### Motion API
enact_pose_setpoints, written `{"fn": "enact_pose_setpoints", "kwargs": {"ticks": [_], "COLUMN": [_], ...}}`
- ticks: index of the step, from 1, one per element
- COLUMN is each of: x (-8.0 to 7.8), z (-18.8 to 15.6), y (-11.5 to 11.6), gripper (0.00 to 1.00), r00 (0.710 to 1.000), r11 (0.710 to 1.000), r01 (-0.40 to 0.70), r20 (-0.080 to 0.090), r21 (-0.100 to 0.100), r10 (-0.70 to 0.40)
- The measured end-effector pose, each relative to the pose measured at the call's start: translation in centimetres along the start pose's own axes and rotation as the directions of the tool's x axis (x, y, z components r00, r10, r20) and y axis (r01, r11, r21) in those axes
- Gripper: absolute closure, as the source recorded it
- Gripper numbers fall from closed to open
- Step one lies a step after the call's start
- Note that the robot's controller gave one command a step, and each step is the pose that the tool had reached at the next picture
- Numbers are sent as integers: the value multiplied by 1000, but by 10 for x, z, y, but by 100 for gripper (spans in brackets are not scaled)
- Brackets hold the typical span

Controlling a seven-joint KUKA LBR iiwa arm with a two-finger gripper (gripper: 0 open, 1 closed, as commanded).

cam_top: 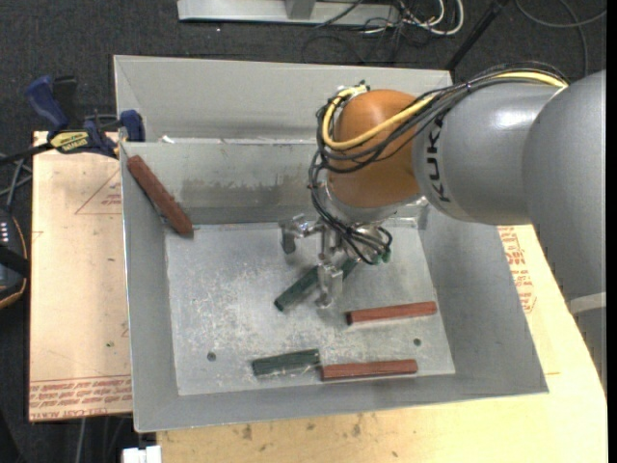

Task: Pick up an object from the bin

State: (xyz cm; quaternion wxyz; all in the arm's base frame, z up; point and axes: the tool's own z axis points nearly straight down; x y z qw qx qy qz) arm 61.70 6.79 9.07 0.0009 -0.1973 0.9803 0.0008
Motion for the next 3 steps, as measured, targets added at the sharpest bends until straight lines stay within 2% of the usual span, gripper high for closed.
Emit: {"fn": "enact_pose_setpoints", "kwargs": {"ticks": [1,2,3], "x": [2,2,-6], "z": [19,19,-113], "y": [-5,-5,-1], "gripper": [100,100,100], "r00": [960,960,957], "r11": [960,960,957], "r01": [281,281,291], "r20": [1,1,1], "r21": [0,0,0], "r10": [-281,-281,-291]}}
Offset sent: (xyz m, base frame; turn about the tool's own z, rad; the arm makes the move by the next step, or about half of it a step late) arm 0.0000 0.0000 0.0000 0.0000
